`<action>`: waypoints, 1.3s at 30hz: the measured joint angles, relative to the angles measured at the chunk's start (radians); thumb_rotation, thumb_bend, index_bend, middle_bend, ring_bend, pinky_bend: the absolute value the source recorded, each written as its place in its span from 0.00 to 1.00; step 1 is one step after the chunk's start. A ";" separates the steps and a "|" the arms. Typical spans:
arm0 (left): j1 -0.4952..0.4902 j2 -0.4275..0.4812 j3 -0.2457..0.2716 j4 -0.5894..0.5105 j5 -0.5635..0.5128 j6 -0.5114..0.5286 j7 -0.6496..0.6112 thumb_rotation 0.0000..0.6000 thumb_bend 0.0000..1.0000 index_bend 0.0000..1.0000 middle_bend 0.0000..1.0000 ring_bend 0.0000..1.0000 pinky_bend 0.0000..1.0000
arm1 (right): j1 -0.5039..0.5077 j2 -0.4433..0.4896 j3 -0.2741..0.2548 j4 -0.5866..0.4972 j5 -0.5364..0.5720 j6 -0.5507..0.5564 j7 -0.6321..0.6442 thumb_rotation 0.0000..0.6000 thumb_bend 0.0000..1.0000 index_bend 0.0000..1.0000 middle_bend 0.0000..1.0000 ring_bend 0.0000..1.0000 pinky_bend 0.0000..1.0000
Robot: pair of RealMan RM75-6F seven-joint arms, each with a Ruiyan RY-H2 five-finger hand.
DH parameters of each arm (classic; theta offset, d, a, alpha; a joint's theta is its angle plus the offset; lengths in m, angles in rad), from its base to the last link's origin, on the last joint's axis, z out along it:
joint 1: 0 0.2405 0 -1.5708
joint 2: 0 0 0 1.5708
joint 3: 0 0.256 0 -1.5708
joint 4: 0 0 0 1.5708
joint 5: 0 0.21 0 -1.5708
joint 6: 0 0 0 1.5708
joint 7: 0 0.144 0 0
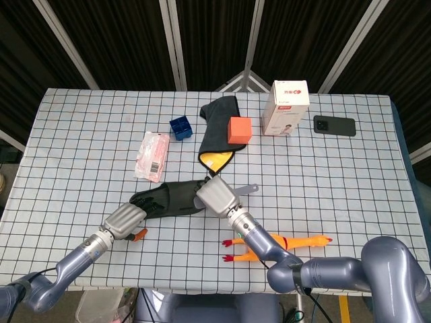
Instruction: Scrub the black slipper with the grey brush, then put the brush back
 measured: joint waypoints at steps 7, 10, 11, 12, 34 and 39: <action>-0.014 -0.004 0.008 -0.003 -0.016 -0.011 0.009 1.00 0.62 0.12 0.14 0.06 0.15 | 0.025 -0.021 0.030 0.018 0.013 0.005 0.007 1.00 0.74 0.72 0.65 0.39 0.24; -0.020 -0.007 0.010 0.000 -0.025 -0.014 0.009 1.00 0.62 0.12 0.14 0.06 0.15 | 0.034 -0.035 0.036 0.027 0.021 0.007 0.010 1.00 0.74 0.72 0.65 0.39 0.24; -0.022 -0.008 0.010 0.002 -0.028 -0.016 0.009 1.00 0.62 0.12 0.14 0.06 0.15 | 0.036 -0.039 0.037 0.029 0.022 0.008 0.011 1.00 0.74 0.72 0.65 0.39 0.24; -0.024 -0.009 0.011 0.003 -0.030 -0.016 0.009 1.00 0.62 0.12 0.14 0.06 0.15 | 0.039 -0.044 0.038 0.031 0.023 0.009 0.012 1.00 0.74 0.72 0.65 0.39 0.24; -0.048 -0.015 0.022 -0.002 -0.045 -0.006 0.009 1.00 0.65 0.12 0.14 0.06 0.15 | 0.073 -0.135 0.033 0.061 0.039 0.046 -0.013 1.00 0.75 0.72 0.66 0.39 0.24; -0.049 -0.011 0.028 -0.015 -0.050 -0.001 0.023 1.00 0.65 0.12 0.14 0.06 0.15 | 0.076 -0.143 0.032 0.067 0.037 0.048 -0.013 1.00 0.75 0.72 0.66 0.39 0.24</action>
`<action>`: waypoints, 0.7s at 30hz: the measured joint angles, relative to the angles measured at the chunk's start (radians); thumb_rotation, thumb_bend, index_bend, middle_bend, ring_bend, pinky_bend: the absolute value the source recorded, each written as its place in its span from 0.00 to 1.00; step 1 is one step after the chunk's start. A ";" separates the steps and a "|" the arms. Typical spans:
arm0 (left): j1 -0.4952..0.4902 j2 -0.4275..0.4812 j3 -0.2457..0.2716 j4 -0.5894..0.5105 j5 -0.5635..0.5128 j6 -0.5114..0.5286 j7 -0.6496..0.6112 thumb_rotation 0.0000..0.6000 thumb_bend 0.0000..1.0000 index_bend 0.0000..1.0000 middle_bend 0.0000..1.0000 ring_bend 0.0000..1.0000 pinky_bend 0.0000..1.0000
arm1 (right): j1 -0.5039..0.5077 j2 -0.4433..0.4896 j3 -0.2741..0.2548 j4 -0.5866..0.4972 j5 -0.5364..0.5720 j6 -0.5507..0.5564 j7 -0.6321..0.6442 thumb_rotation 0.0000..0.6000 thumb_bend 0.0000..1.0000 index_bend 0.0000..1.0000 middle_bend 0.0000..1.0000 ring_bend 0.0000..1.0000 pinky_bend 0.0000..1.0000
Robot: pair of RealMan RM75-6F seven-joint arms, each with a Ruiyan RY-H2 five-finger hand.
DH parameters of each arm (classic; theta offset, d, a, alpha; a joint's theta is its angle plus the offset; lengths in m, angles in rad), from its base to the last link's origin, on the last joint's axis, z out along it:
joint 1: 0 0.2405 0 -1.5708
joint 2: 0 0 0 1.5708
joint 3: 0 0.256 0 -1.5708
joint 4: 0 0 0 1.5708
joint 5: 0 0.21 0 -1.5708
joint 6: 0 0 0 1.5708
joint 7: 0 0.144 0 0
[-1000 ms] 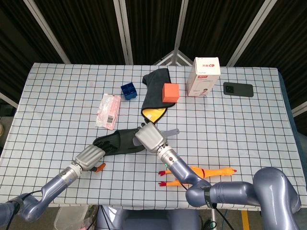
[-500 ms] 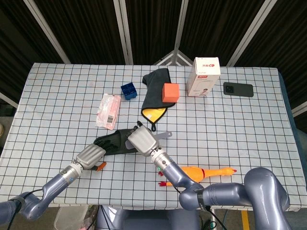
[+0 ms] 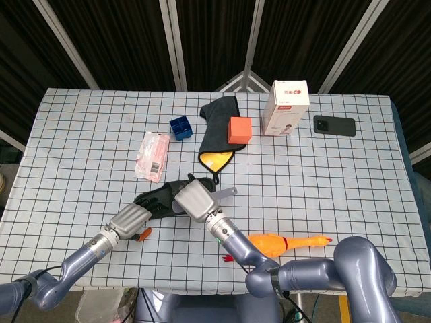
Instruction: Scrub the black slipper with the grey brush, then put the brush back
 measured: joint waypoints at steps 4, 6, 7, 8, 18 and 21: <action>0.002 0.002 0.007 -0.008 -0.010 0.001 0.013 1.00 0.65 0.12 0.14 0.06 0.15 | -0.002 -0.003 0.002 0.011 0.013 -0.001 0.005 1.00 0.75 0.72 0.66 0.39 0.24; 0.003 0.004 0.010 -0.013 -0.016 0.000 0.020 1.00 0.65 0.12 0.14 0.06 0.15 | -0.003 -0.005 0.001 0.020 0.017 -0.002 0.006 1.00 0.75 0.72 0.66 0.39 0.24; 0.003 0.005 0.012 -0.016 -0.018 0.000 0.022 1.00 0.65 0.12 0.14 0.06 0.15 | -0.003 -0.006 0.000 0.025 0.018 -0.002 0.007 1.00 0.75 0.72 0.66 0.39 0.24; 0.004 0.006 0.014 -0.019 -0.021 0.001 0.025 1.00 0.65 0.12 0.14 0.06 0.15 | -0.004 -0.006 0.000 0.030 0.020 -0.003 0.008 1.00 0.75 0.72 0.66 0.39 0.24; 0.009 0.007 0.027 -0.027 -0.033 0.005 0.038 1.00 0.65 0.11 0.14 0.06 0.15 | -0.018 -0.005 -0.018 0.092 0.025 -0.009 0.018 1.00 0.75 0.72 0.66 0.39 0.24; 0.009 0.007 0.029 -0.025 -0.038 0.004 0.039 1.00 0.65 0.11 0.14 0.06 0.15 | -0.023 -0.002 -0.020 0.100 0.030 -0.013 0.022 1.00 0.75 0.72 0.66 0.39 0.24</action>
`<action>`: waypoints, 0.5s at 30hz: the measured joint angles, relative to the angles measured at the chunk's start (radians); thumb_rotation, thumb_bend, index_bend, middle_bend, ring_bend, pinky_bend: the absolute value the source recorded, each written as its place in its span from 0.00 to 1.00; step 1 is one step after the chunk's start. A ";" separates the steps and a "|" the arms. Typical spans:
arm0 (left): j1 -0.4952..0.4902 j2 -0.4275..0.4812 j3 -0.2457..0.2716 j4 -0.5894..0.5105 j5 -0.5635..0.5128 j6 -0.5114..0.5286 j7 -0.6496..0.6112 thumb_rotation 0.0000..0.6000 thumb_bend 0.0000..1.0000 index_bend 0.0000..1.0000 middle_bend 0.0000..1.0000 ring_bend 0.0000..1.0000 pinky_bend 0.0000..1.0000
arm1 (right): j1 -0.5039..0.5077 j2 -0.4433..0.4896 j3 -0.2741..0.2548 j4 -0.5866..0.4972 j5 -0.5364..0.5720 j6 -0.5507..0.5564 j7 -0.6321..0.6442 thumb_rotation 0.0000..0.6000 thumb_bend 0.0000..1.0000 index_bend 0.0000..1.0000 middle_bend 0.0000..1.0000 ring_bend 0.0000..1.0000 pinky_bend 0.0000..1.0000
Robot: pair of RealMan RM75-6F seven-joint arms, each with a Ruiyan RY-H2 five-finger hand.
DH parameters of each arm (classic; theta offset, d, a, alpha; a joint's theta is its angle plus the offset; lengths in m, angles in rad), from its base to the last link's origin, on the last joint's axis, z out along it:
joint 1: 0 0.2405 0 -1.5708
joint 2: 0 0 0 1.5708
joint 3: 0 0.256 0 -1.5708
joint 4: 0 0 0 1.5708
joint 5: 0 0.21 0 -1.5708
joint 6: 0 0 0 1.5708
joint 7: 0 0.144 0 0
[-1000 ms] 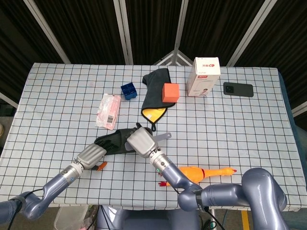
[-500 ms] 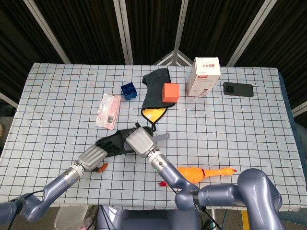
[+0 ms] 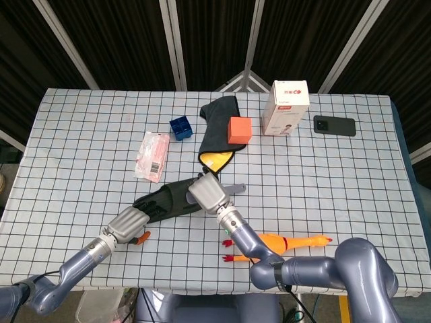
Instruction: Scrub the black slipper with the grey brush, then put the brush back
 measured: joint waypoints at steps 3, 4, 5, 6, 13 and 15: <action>-0.002 -0.002 0.000 0.003 -0.007 -0.004 0.002 1.00 0.65 0.11 0.14 0.06 0.15 | -0.001 0.001 0.001 -0.006 -0.003 0.001 0.001 1.00 0.75 0.72 0.66 0.39 0.24; -0.004 -0.004 -0.001 0.004 -0.009 -0.006 0.003 1.00 0.65 0.11 0.14 0.06 0.15 | 0.000 0.001 0.001 -0.010 -0.005 0.002 0.000 1.00 0.75 0.72 0.66 0.39 0.24; -0.005 -0.006 -0.002 0.005 -0.011 -0.008 0.003 1.00 0.65 0.11 0.14 0.06 0.15 | 0.001 0.001 0.002 -0.015 -0.009 0.004 -0.001 1.00 0.75 0.72 0.66 0.39 0.24; -0.006 -0.007 -0.003 0.006 -0.013 -0.009 0.003 1.00 0.65 0.11 0.14 0.06 0.15 | 0.002 0.001 0.002 -0.024 -0.013 0.007 -0.004 1.00 0.75 0.72 0.66 0.39 0.24; -0.015 -0.017 -0.009 0.011 -0.025 -0.015 0.005 1.00 0.65 0.11 0.14 0.06 0.15 | 0.013 0.001 0.008 -0.094 -0.034 0.029 -0.034 1.00 0.75 0.72 0.66 0.39 0.24; -0.015 -0.017 -0.010 0.010 -0.028 -0.015 0.004 1.00 0.65 0.11 0.14 0.06 0.15 | 0.017 -0.001 0.009 -0.116 -0.038 0.037 -0.046 1.00 0.75 0.72 0.66 0.39 0.24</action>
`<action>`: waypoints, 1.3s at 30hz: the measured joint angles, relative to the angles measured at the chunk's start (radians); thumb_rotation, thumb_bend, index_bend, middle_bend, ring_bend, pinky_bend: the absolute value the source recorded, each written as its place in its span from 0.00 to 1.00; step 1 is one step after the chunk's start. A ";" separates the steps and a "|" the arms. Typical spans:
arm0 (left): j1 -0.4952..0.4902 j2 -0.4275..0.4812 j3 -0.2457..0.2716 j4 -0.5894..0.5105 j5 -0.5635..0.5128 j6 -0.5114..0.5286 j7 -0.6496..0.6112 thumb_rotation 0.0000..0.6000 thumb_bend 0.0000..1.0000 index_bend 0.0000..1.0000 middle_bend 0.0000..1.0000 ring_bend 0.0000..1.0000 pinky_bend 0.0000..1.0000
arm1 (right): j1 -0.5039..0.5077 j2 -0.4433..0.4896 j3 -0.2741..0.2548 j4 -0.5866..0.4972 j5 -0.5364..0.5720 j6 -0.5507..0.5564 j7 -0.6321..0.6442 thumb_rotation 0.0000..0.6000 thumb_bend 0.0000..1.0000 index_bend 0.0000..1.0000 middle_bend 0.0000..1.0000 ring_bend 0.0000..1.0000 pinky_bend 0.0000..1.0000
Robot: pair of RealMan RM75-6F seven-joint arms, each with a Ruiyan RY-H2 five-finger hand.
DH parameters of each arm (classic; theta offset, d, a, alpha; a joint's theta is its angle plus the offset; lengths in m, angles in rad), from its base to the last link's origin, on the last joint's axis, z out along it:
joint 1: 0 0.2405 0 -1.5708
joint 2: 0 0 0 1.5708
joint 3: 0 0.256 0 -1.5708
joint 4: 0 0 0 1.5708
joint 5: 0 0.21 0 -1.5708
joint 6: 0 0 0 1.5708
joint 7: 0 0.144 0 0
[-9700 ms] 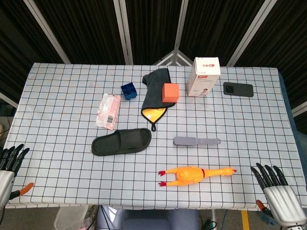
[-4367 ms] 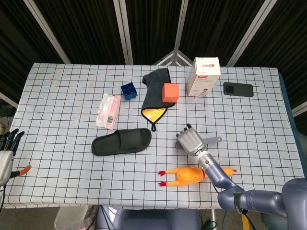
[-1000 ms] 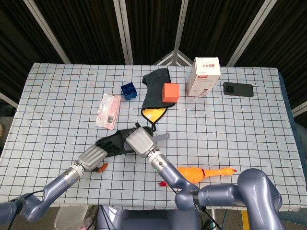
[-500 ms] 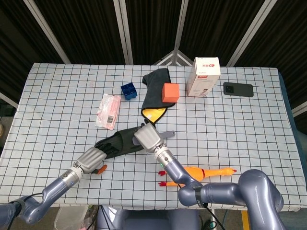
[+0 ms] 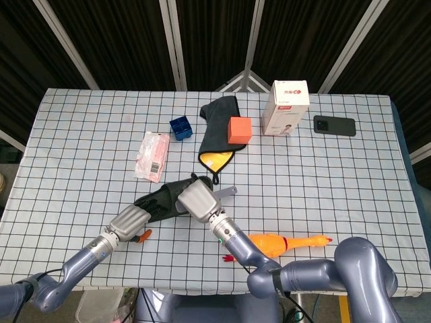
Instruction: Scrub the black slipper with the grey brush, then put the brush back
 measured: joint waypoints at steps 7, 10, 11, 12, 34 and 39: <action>-0.004 -0.003 -0.001 -0.003 -0.002 0.000 -0.004 1.00 0.65 0.11 0.14 0.06 0.15 | 0.012 -0.017 0.010 -0.023 0.001 0.019 -0.027 1.00 0.76 0.72 0.67 0.39 0.24; -0.006 -0.002 0.000 -0.004 -0.001 0.000 -0.006 1.00 0.65 0.11 0.14 0.06 0.15 | 0.014 -0.022 0.010 -0.013 0.004 0.019 -0.031 1.00 0.76 0.72 0.67 0.39 0.24; -0.006 -0.001 0.001 -0.005 0.000 0.000 -0.007 1.00 0.65 0.11 0.14 0.06 0.15 | 0.014 -0.023 0.010 -0.009 0.006 0.018 -0.031 1.00 0.76 0.72 0.67 0.39 0.24; -0.006 0.000 0.002 -0.005 0.001 0.001 -0.007 1.00 0.65 0.11 0.14 0.06 0.15 | 0.014 -0.025 0.009 -0.004 0.008 0.017 -0.030 1.00 0.76 0.72 0.67 0.39 0.24; 0.001 0.010 0.016 -0.017 0.015 0.020 -0.017 1.00 0.65 0.11 0.14 0.06 0.15 | -0.020 -0.049 -0.038 0.122 -0.009 0.002 -0.008 1.00 0.76 0.72 0.67 0.39 0.24; 0.001 0.012 0.016 -0.016 0.013 0.022 -0.018 1.00 0.65 0.11 0.14 0.06 0.15 | -0.024 -0.040 -0.028 0.117 -0.017 0.007 -0.005 1.00 0.76 0.72 0.67 0.39 0.24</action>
